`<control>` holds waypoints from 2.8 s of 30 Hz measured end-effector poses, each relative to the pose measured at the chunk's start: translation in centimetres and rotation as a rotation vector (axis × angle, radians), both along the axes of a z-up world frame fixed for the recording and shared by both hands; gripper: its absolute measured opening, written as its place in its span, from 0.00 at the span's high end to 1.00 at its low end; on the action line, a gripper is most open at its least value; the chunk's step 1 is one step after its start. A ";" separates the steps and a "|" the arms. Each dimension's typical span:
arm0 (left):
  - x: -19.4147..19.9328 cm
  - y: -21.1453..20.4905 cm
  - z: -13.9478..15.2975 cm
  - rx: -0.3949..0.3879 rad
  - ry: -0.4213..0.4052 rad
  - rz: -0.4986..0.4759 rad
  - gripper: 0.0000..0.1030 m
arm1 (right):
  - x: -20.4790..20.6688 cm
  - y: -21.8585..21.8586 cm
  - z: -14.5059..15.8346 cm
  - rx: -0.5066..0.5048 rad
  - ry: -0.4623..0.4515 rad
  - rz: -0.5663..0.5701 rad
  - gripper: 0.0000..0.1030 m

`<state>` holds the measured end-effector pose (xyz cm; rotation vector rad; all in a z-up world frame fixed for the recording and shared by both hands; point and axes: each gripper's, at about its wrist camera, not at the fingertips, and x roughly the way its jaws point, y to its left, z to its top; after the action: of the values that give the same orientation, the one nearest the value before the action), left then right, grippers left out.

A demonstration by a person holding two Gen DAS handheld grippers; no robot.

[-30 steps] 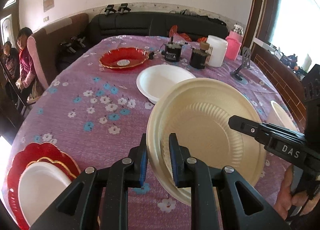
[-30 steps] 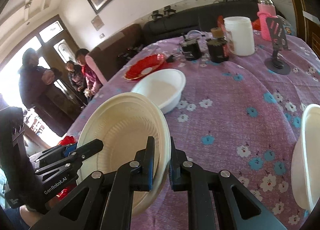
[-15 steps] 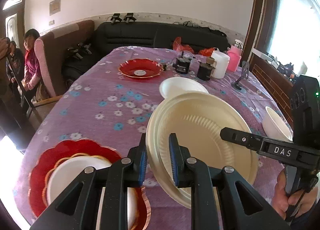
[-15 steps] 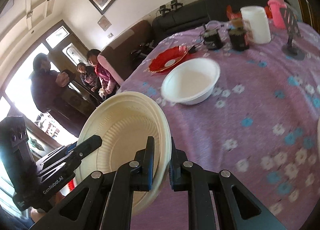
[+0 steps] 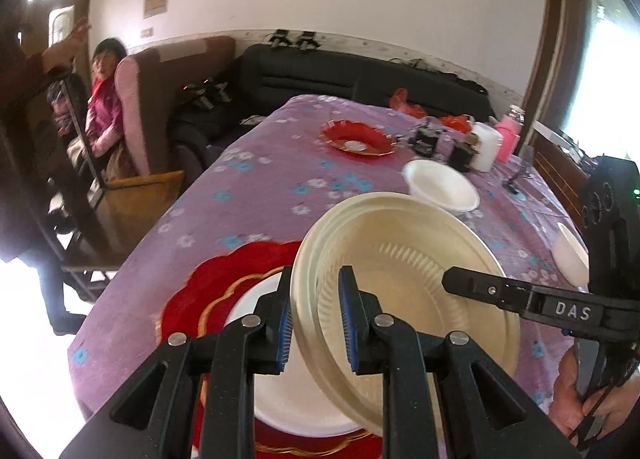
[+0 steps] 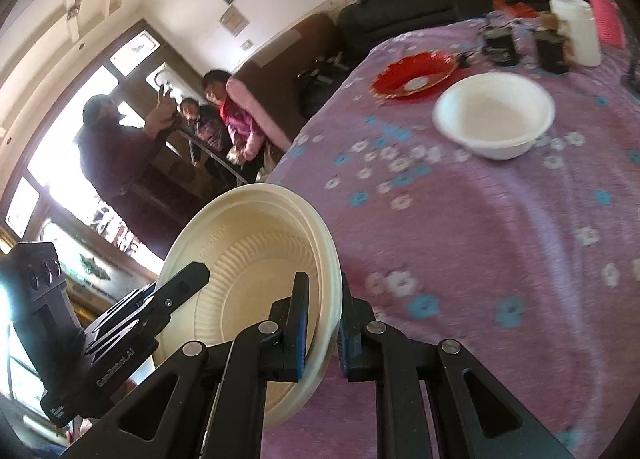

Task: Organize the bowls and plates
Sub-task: 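Lower the cream plate onto the white plate and open the right gripper, then move the right gripper to the white bowl and grasp its rim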

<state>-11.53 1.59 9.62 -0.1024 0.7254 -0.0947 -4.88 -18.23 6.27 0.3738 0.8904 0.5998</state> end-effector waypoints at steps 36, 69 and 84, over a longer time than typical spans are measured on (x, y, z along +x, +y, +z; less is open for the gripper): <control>-0.2 5.7 -2.5 -0.059 0.051 0.085 0.80 | 0.8 5.5 -1.3 -0.108 -0.038 -0.005 0.65; -1.2 -4.5 2.5 -0.043 -0.036 -0.155 0.65 | -0.2 -7.9 -1.3 0.095 0.012 -0.254 0.58; 2.9 -23.2 -5.8 0.020 0.250 -0.515 0.65 | -6.8 -27.2 -0.2 0.147 -0.036 -0.672 0.58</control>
<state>-8.66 -21.64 3.79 0.0965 0.9901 -0.5745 -11.71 -45.47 6.10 0.7530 0.6319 0.0485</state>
